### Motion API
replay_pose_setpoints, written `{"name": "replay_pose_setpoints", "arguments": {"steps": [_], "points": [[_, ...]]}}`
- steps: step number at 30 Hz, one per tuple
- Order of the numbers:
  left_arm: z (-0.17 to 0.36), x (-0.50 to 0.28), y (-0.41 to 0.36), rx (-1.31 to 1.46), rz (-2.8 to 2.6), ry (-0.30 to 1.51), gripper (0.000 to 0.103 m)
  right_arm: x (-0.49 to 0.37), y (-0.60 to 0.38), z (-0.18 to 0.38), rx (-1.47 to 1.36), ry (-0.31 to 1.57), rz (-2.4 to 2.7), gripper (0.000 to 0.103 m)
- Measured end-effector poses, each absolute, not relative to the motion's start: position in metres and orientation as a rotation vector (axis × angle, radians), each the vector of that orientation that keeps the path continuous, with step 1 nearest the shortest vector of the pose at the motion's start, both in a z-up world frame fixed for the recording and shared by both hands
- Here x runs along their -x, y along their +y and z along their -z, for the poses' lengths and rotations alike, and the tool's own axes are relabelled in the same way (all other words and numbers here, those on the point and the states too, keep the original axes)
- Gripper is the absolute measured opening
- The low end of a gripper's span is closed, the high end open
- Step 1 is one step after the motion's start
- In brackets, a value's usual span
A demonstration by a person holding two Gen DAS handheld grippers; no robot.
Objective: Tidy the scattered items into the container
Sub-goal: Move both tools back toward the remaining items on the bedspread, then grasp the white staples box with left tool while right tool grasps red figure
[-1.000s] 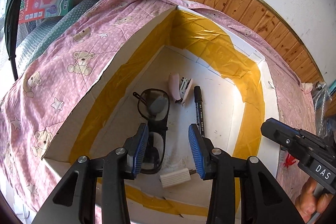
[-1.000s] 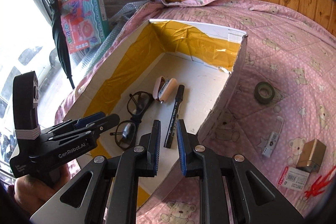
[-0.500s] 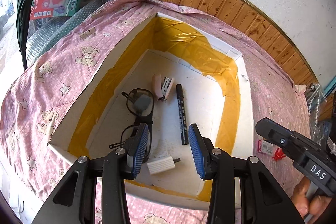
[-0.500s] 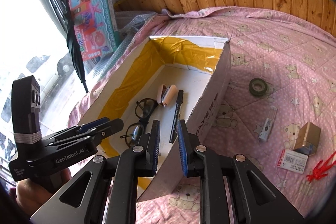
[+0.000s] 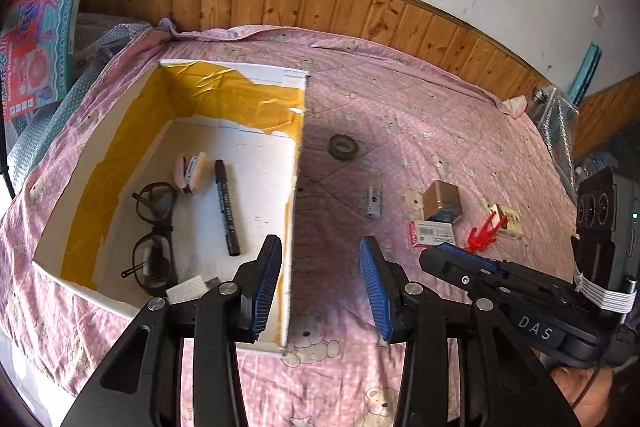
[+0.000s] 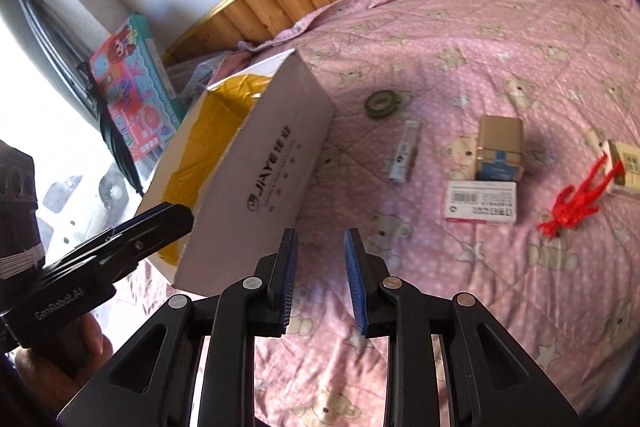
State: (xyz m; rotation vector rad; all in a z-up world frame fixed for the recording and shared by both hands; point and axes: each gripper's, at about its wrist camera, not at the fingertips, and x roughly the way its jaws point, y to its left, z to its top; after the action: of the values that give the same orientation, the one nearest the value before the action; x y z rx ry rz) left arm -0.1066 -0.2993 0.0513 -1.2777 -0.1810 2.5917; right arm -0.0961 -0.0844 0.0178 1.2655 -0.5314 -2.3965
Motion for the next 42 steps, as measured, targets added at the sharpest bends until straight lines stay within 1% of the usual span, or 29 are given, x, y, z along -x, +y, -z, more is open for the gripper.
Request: {"name": "replay_pose_setpoints", "arguments": {"steps": [9, 15, 21, 25, 28, 30, 33, 34, 35, 36, 37, 38, 39, 40, 42], "points": [[-0.040, 0.110, -0.213, 1.287, -2.447, -0.039, 0.043, 0.090, -0.019, -0.003, -1.295, -0.657, 2.466, 0.027], [-0.018, 0.126, -0.168, 1.310, -2.381, 0.038, 0.051, 0.090, 0.016, 0.014, -1.343, -0.728, 2.489, 0.027], [0.017, 0.151, -0.132, 1.362, -2.329, 0.127, 0.055, 0.090, 0.059, 0.035, -1.412, -0.856, 2.521, 0.031], [0.043, 0.168, -0.112, 1.387, -2.283, 0.172, 0.057, 0.092, 0.092, 0.048, -1.457, -0.975, 2.558, 0.037], [0.058, 0.180, -0.104, 1.394, -2.265, 0.196, 0.058, 0.099, 0.108, 0.057, -1.472, -1.036, 2.547, 0.039], [0.066, 0.187, -0.103, 1.381, -2.267, 0.206, 0.058, 0.106, 0.110, 0.058, -1.467, -1.048, 2.545, 0.039], [0.079, 0.197, -0.106, 1.371, -2.269, 0.203, 0.059, 0.122, 0.105, 0.062, -1.470, -1.010, 2.542, 0.040], [0.084, 0.200, -0.108, 1.371, -2.264, 0.182, 0.065, 0.129, 0.102, 0.065, -1.482, -0.989, 2.538, 0.040], [0.086, 0.203, -0.112, 1.359, -2.269, 0.134, 0.069, 0.135, 0.099, 0.069, -1.491, -0.963, 2.535, 0.040], [0.089, 0.206, -0.115, 1.376, -2.254, 0.078, 0.069, 0.140, 0.096, 0.072, -1.503, -0.934, 2.537, 0.038], [0.091, 0.207, -0.118, 1.405, -2.220, 0.010, 0.069, 0.145, 0.093, 0.075, -1.522, -0.898, 2.533, 0.027], [0.090, 0.206, -0.117, 1.422, -2.185, -0.025, 0.069, 0.148, 0.089, 0.078, -1.530, -0.872, 2.528, 0.022], [0.088, 0.201, -0.112, 1.435, -2.113, -0.035, 0.069, 0.147, 0.088, 0.078, -1.524, -0.853, 2.530, 0.019], [0.086, 0.196, -0.106, 1.441, -2.046, -0.025, 0.064, 0.147, 0.087, 0.076, -1.520, -0.822, 2.539, 0.016], [0.076, 0.184, -0.101, 1.397, -2.057, 0.031, 0.064, 0.147, 0.085, 0.071, -1.523, -0.770, 2.563, 0.014]]}}
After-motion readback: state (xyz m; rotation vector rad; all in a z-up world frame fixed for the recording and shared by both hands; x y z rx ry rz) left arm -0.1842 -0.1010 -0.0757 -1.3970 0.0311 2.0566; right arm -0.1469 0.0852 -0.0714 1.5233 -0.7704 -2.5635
